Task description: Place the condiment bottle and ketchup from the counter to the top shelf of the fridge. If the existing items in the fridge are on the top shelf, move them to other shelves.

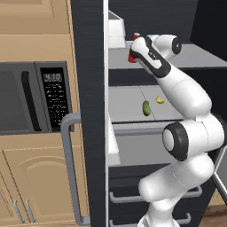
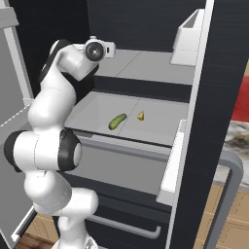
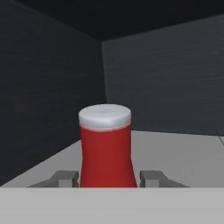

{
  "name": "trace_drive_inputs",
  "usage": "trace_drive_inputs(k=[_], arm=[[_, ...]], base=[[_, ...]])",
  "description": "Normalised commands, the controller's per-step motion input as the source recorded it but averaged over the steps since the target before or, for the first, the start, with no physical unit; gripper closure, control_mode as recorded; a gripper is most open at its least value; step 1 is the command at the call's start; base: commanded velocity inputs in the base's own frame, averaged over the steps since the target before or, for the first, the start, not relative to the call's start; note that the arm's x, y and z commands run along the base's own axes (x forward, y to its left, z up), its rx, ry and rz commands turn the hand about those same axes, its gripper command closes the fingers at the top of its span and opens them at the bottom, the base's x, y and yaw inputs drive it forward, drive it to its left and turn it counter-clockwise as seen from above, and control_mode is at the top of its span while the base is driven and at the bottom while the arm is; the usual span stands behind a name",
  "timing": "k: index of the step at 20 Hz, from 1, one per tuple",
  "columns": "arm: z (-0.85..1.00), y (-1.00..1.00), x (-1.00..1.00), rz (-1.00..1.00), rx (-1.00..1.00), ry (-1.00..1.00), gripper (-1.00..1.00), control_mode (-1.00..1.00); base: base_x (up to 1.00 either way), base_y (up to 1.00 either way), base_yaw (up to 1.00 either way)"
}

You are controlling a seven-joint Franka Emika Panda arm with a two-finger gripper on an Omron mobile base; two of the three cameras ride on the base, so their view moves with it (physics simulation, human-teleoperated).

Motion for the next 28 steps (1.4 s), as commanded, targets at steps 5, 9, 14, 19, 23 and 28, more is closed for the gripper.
trace_drive_inputs(k=[5, 9, 14, 19, 23, 28], arm=[[0.00, 0.00, 0.00, 0.00, 0.00, 0.00, -1.00, -1.00], [0.00, 0.00, -0.10, 0.00, 0.00, 0.00, -1.00, -1.00], [0.03, -0.08, -0.64, 0.00, 0.00, 0.00, -1.00, -1.00], [0.36, -0.35, -1.00, -0.08, 0.07, -0.01, -1.00, -1.00], [0.77, -0.41, -1.00, -0.11, 0.09, -0.03, -1.00, -1.00], [0.36, -0.55, -1.00, -0.07, 0.03, 0.01, -1.00, -1.00]], base=[[0.00, 0.00, 0.00], [0.00, 0.00, 0.00], [0.00, 0.00, 0.00], [0.00, 0.00, 0.00], [0.00, 0.00, 0.00], [0.00, 0.00, 0.00]])
